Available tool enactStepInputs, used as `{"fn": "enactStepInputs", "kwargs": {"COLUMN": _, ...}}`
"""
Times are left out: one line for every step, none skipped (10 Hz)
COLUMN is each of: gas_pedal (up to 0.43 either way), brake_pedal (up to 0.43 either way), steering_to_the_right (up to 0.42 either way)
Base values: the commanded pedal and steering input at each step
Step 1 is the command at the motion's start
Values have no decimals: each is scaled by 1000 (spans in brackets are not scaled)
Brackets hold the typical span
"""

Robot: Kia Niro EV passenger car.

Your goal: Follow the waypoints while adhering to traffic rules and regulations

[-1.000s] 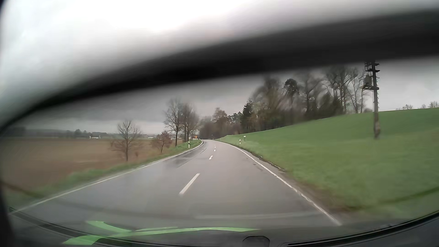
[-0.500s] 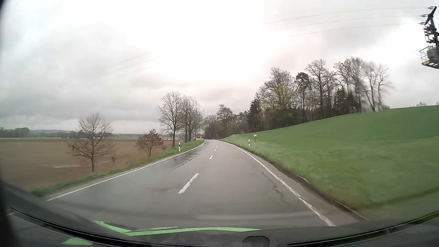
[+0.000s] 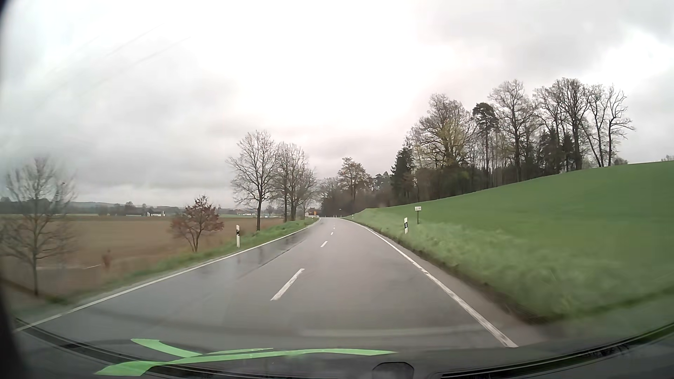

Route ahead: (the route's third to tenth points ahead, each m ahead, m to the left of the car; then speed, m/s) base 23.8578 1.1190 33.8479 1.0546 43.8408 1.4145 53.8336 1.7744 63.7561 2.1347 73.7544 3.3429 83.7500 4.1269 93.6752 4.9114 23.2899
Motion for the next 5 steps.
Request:
{"fn": "enactStepInputs", "kwargs": {"gas_pedal": 138, "brake_pedal": 0, "steering_to_the_right": -11}}
{"fn": "enactStepInputs", "kwargs": {"gas_pedal": 130, "brake_pedal": 0, "steering_to_the_right": -11}}
{"fn": "enactStepInputs", "kwargs": {"gas_pedal": 130, "brake_pedal": 0, "steering_to_the_right": -11}}
{"fn": "enactStepInputs", "kwargs": {"gas_pedal": 110, "brake_pedal": 0, "steering_to_the_right": -11}}
{"fn": "enactStepInputs", "kwargs": {"gas_pedal": 98, "brake_pedal": 0, "steering_to_the_right": -11}}
